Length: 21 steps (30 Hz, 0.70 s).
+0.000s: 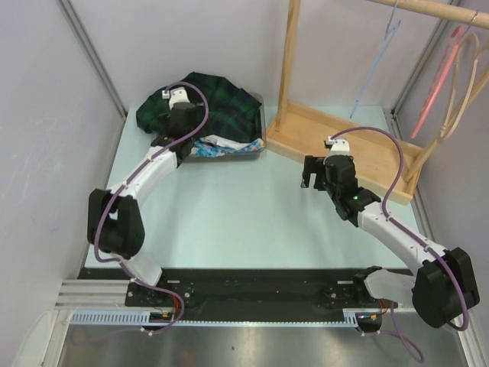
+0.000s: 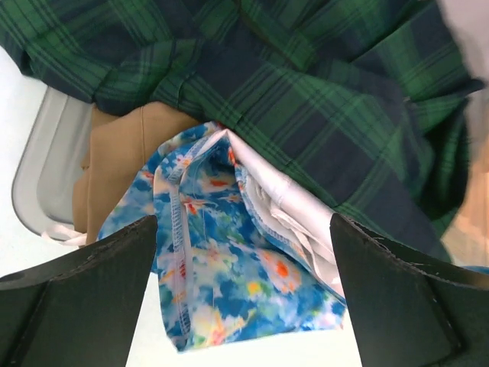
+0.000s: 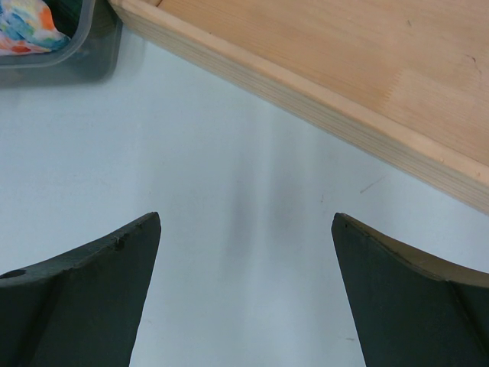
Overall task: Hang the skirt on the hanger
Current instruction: Grab the skirt from the pile
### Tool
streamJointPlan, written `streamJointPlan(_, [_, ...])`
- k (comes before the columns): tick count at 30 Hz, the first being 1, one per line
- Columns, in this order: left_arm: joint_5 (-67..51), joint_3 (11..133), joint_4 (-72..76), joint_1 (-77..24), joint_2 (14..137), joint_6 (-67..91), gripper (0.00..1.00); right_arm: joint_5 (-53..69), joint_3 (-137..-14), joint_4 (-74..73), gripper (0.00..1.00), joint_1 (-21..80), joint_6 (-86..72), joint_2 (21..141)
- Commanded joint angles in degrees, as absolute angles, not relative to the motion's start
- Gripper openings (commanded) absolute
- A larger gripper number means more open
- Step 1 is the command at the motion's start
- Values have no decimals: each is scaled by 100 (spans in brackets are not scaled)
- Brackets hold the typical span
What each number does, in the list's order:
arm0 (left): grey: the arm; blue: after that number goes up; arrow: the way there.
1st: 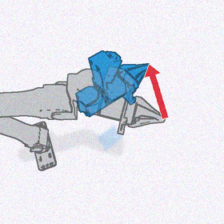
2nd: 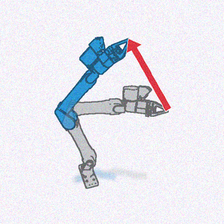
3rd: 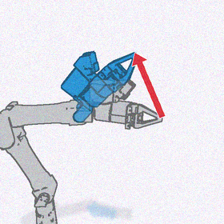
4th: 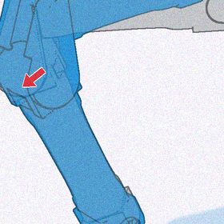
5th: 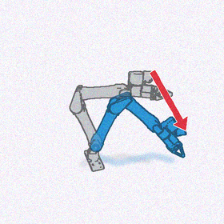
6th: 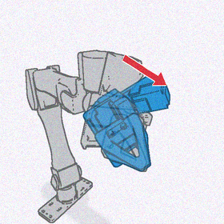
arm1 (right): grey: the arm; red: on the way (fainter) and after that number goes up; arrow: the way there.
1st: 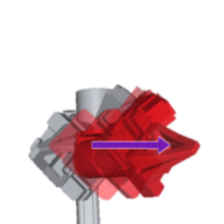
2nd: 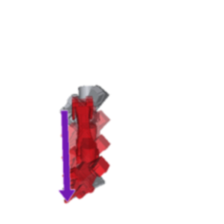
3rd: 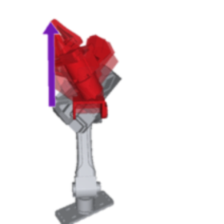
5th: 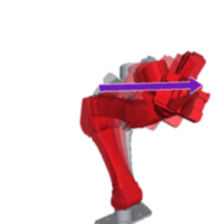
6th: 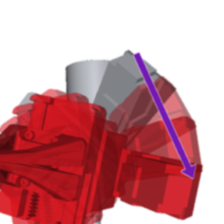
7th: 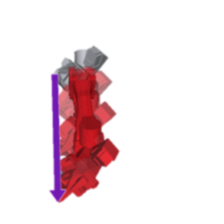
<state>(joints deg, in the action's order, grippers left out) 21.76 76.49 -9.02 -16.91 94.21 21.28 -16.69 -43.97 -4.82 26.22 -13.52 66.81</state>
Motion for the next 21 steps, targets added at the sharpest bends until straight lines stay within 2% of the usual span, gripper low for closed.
streamJointPlan(1, [2435, 8270, -1625, -1679, 9869, 2408, 99, -1608, -4623, -194, 100, 2672, -1389, 6776])
streamJointPlan(6, [2285, 8148, -2030, -1679, 10020, 2601, 98, -1687, -4798, -202, 100, 2663, -1240, 7057])
streamJointPlan(9, [2250, 8033, -2136, -1679, 10037, 2707, 94, -1679, -4922, -237, 99, 2663, -1195, 7215])
streamJointPlan(13, [2031, 7910, -2127, -1679, 10046, 2733, 79, -1635, -4913, -202, 99, 2654, -1239, 7312])
streamJointPlan(16, [1899, 7893, -2127, -1679, 10116, 2707, 60, -1600, -4878, -202, 98, 2654, -1239, 7321])
streamJointPlan(17, [1820, 7953, -2153, -1679, 10151, 2707, 45, -1608, -4878, -228, 98, 2654, -1239, 7313])
streamJointPlan(19, [1749, 8041, -2276, -1679, 10186, 2707, 29, -1652, -4869, -255, 98, 2654, -1213, 7295])
streamJointPlan(20, [1775, 8129, -2329, -1687, 10169, 2707, 14, -1670, -4860, -264, 98, 2646, -1213, 7251])
streamJointPlan(21, [1793, 8173, -2373, -1687, 10117, 2690, 9, -1679, -4852, -281, 98, 2646, -1195, 7234])
